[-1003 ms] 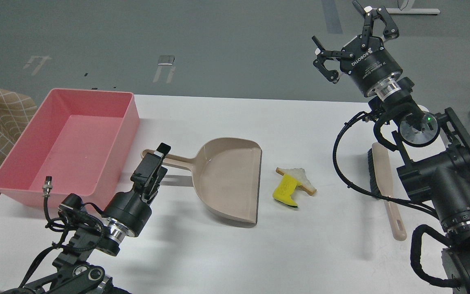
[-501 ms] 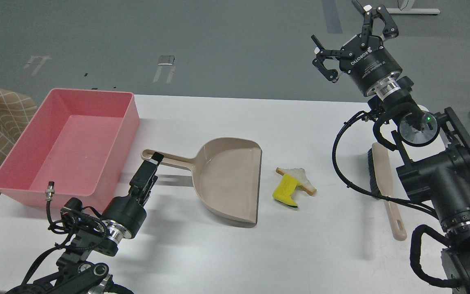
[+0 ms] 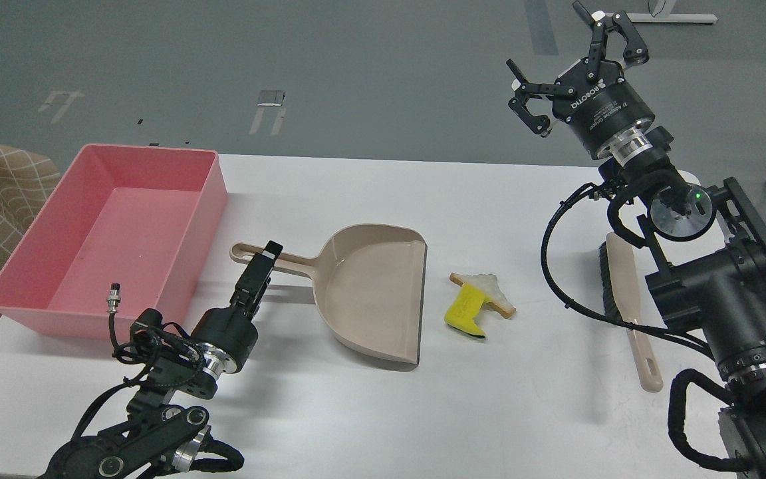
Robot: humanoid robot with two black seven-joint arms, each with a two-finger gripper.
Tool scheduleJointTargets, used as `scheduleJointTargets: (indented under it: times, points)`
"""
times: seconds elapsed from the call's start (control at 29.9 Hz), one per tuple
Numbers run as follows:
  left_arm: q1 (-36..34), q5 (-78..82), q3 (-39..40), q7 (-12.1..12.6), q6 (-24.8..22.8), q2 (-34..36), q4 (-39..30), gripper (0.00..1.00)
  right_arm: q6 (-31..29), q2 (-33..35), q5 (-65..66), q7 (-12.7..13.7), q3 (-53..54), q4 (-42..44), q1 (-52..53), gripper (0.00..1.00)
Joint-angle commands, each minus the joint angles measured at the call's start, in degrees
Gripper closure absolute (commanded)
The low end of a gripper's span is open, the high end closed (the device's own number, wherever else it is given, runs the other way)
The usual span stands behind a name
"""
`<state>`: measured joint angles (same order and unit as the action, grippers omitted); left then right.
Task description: Sweep and dump garbage into bin
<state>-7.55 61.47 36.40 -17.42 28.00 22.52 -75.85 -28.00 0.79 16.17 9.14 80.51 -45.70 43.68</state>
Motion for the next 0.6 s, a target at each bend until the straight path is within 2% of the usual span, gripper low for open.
scheduleJointTargets:
  times: [0.0, 0.57]
  points:
    - [-0.8, 0.0, 0.0, -0.1, 0.0, -0.8, 2.2, 0.15, 0.0, 0.0, 0.0, 0.0, 0.0, 0.0, 0.0, 0.00]
    - [-3.1, -0.7, 0.2, -0.1, 0.0, -1.8, 4.8, 0.31, 0.0, 0.0, 0.0, 0.0, 0.0, 0.0, 0.1, 0.00]
